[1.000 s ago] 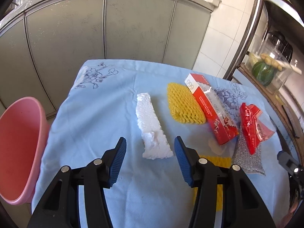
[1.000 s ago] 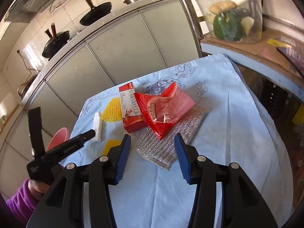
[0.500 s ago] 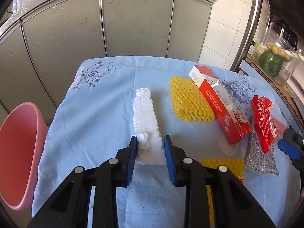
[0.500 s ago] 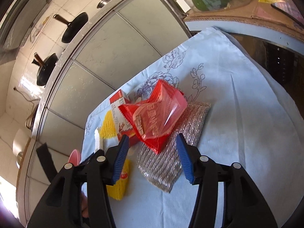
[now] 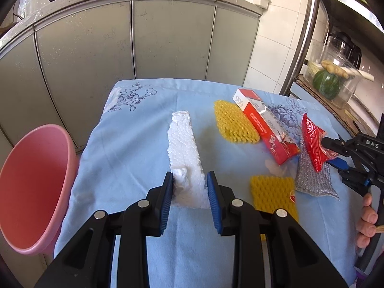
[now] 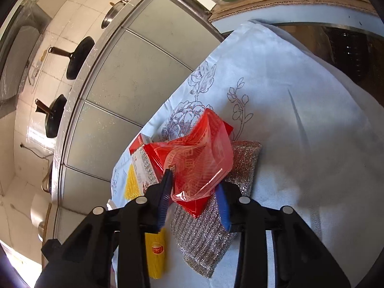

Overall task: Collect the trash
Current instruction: 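Grasp the white foam strip with the left tool while the right tool grasps the red wrapper bag, then carry both items over the pink bucket and open both tools to drop them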

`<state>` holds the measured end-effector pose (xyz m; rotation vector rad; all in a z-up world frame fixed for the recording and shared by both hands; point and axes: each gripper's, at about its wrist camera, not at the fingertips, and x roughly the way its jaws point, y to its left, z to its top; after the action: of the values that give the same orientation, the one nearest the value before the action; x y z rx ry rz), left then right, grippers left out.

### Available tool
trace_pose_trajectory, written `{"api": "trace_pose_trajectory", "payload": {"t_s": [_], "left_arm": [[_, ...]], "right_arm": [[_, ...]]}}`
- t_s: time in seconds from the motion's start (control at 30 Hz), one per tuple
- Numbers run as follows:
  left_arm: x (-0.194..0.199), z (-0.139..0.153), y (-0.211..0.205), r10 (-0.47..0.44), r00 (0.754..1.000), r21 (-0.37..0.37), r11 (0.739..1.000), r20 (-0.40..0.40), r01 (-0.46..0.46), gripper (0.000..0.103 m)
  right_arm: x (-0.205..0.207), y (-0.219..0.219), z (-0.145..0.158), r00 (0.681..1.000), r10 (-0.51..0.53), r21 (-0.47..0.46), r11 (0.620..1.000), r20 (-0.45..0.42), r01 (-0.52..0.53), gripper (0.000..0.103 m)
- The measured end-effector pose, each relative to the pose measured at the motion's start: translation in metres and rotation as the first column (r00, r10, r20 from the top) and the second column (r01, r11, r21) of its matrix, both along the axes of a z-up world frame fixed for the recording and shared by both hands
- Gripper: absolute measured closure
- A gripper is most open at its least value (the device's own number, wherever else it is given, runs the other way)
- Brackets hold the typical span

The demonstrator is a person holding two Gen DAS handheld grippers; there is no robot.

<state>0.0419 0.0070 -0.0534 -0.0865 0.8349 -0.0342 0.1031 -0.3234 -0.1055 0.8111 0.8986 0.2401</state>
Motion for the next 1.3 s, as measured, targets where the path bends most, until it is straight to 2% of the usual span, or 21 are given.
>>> {"api": "trace_pose_trajectory", "payload": {"t_s": [0.07,0.17,0.4,0.6,0.8,1.0,1.3], "left_arm": [[-0.004,0.003,0.002,0.0,1.0,-0.002,1.0,0.006,0.0,0.075],[-0.012,0.009,0.006,-0.002,1.0,-0.005,1.0,0.022,0.002,0.075],[-0.035,0.026,0.015,0.019,0.997,-0.013,1.0,0.074,-0.018,0.075],[-0.054,0.039,0.026,0.052,0.992,-0.016,0.999,0.117,-0.051,0.075],[-0.07,0.043,0.04,0.08,0.984,-0.003,0.997,0.159,-0.081,0.075],[-0.084,0.039,0.063,0.134,0.978,-0.005,0.991,0.161,-0.135,0.075],[-0.101,0.032,0.109,0.252,0.955,-0.027,0.968,0.155,-0.251,0.075]], "right_arm": [[-0.003,0.001,0.004,1.0,0.01,-0.013,1.0,0.015,-0.01,0.076],[-0.008,0.003,0.011,0.999,0.024,-0.046,0.999,0.039,-0.022,0.08],[-0.028,0.011,0.039,0.991,0.053,-0.136,0.99,0.124,-0.036,0.081],[-0.045,0.036,0.067,0.97,0.131,-0.244,0.967,0.206,-0.079,0.081],[-0.051,0.063,0.077,0.949,0.215,-0.315,0.939,0.232,-0.136,0.081],[-0.056,0.102,0.085,0.912,0.33,-0.395,0.893,0.242,-0.218,0.081],[-0.06,0.173,0.096,0.833,0.491,-0.477,0.813,0.256,-0.332,0.081]]}}
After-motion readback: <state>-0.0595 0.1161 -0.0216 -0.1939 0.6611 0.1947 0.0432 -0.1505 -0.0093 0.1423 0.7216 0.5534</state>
